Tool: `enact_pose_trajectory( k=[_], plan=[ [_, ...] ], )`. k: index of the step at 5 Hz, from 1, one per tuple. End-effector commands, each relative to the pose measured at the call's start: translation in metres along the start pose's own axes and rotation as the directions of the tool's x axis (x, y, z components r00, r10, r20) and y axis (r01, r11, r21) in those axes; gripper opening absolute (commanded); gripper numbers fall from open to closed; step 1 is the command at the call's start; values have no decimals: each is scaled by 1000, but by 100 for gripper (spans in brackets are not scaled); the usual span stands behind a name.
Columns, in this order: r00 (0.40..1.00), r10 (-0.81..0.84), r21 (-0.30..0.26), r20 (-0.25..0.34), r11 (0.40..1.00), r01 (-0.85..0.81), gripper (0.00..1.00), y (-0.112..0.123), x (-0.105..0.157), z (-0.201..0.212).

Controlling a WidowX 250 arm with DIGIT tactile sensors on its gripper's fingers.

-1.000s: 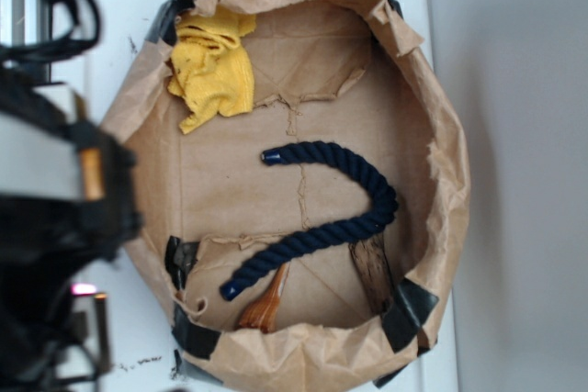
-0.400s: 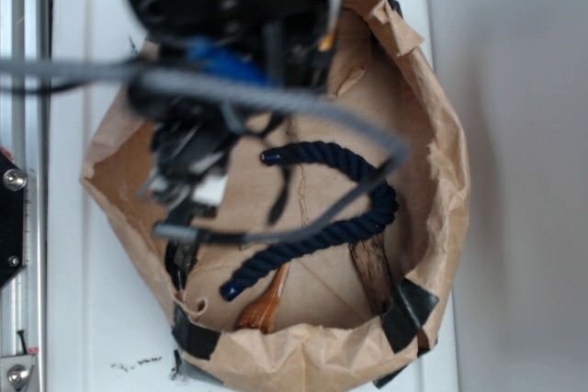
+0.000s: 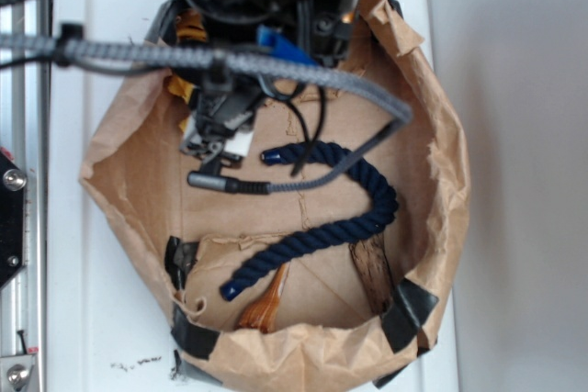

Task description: Grab the yellow cloth.

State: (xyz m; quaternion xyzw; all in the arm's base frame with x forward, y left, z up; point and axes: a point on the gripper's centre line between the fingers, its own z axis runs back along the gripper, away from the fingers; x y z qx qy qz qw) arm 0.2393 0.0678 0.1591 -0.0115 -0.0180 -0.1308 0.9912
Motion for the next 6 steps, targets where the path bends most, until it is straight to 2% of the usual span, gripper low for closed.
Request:
enact_pose_trajectory(
  k=[1, 2, 3, 4, 5, 6],
  plan=[
    [1000, -1, 17, 29, 1000, 0, 100, 0, 2, 10],
    [995, -73, 53, 68, 996, 69, 100, -13, -10, 8],
    [992, -117, 142, 48, 984, 109, 100, -24, -12, -22],
    [987, -163, 201, 13, 967, 157, 100, -37, -19, -47],
    [987, -157, 198, -44, 967, 162, 100, -34, -8, -59],
    [980, -151, 196, -132, 965, 175, 100, -29, 8, -76]
  ],
)
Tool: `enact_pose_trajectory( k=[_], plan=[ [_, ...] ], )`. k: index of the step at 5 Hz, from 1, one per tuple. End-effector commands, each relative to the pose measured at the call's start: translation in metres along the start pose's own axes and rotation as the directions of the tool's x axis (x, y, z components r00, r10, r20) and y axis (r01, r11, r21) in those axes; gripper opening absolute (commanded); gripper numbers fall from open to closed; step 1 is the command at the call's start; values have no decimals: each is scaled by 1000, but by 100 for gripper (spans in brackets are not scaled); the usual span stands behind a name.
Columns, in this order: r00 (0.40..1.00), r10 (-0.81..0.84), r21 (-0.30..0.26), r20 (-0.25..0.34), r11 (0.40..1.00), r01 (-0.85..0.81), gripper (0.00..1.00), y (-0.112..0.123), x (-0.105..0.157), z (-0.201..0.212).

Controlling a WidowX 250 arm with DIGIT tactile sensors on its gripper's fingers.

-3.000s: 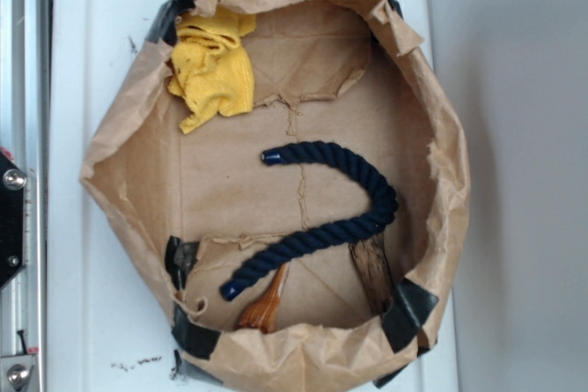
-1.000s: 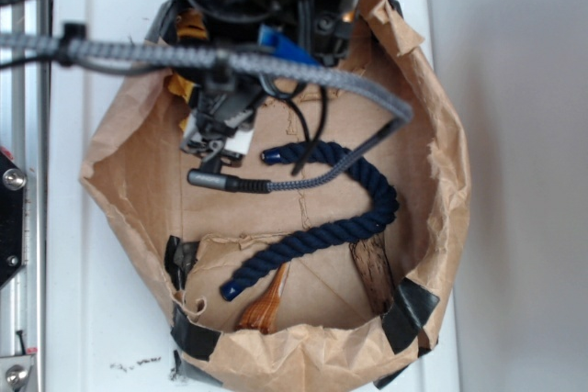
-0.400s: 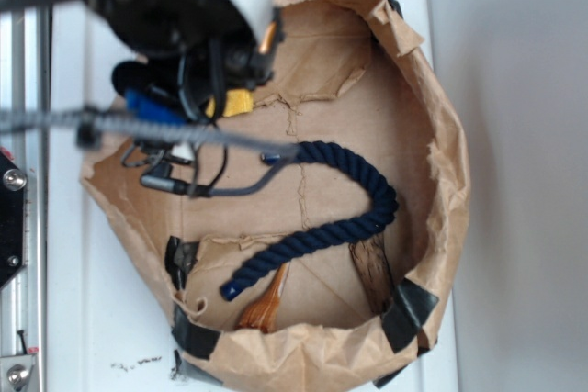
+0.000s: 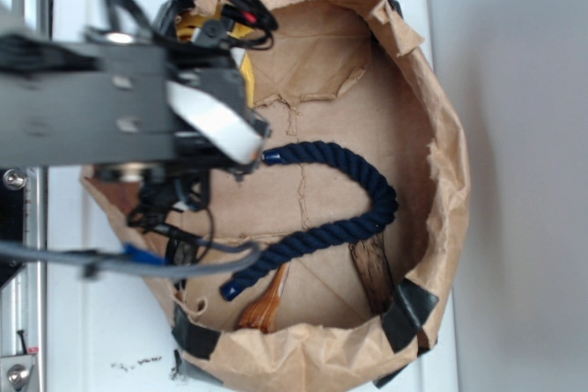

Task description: Grab the yellow cloth.

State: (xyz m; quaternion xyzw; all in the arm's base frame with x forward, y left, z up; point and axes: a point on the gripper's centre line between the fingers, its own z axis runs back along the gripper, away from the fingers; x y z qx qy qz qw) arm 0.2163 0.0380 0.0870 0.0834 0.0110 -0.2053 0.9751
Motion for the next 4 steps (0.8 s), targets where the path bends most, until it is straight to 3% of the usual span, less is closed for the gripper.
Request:
enact_pose_trajectory(
  k=[1, 2, 3, 4],
  plan=[
    [997, -35, -33, -68, 999, 33, 100, 23, 28, -8],
    [998, -29, -76, -51, 997, 25, 100, 44, 21, -6],
    [1000, 17, -16, 12, 1000, -17, 100, 63, 4, -5],
    [998, 36, 59, 41, 998, -38, 100, 68, -10, -13]
  ],
)
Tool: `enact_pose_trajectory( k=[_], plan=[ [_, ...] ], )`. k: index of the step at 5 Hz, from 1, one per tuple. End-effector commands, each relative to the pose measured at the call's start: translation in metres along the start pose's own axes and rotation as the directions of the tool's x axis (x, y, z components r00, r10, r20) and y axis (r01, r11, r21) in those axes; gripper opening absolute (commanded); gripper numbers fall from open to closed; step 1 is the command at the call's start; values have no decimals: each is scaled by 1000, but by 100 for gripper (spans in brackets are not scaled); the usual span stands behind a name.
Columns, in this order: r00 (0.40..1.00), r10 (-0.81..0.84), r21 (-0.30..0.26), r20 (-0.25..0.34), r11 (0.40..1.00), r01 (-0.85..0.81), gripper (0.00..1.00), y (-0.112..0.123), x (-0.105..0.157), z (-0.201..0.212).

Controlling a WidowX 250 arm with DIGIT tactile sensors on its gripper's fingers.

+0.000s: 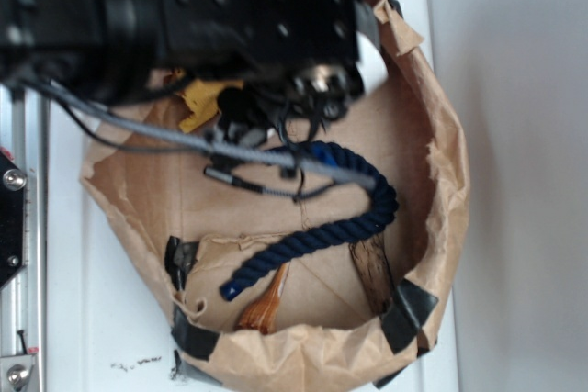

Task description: Grab the yellow cloth.

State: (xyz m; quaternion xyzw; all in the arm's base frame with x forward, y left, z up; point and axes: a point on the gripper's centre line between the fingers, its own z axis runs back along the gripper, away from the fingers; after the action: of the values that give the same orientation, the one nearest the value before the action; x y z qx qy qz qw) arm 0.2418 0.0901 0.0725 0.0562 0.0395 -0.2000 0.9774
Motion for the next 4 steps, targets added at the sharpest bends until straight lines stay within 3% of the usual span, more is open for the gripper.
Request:
enact_pose_trajectory(
  k=[1, 2, 4],
  plan=[
    [1000, 17, 130, 21, 991, -19, 100, 16, -15, 1],
    [999, -33, 97, -39, 995, 37, 100, 13, -14, -15],
    [995, -75, 107, -62, 991, 81, 100, -12, -21, -34]
  ],
)
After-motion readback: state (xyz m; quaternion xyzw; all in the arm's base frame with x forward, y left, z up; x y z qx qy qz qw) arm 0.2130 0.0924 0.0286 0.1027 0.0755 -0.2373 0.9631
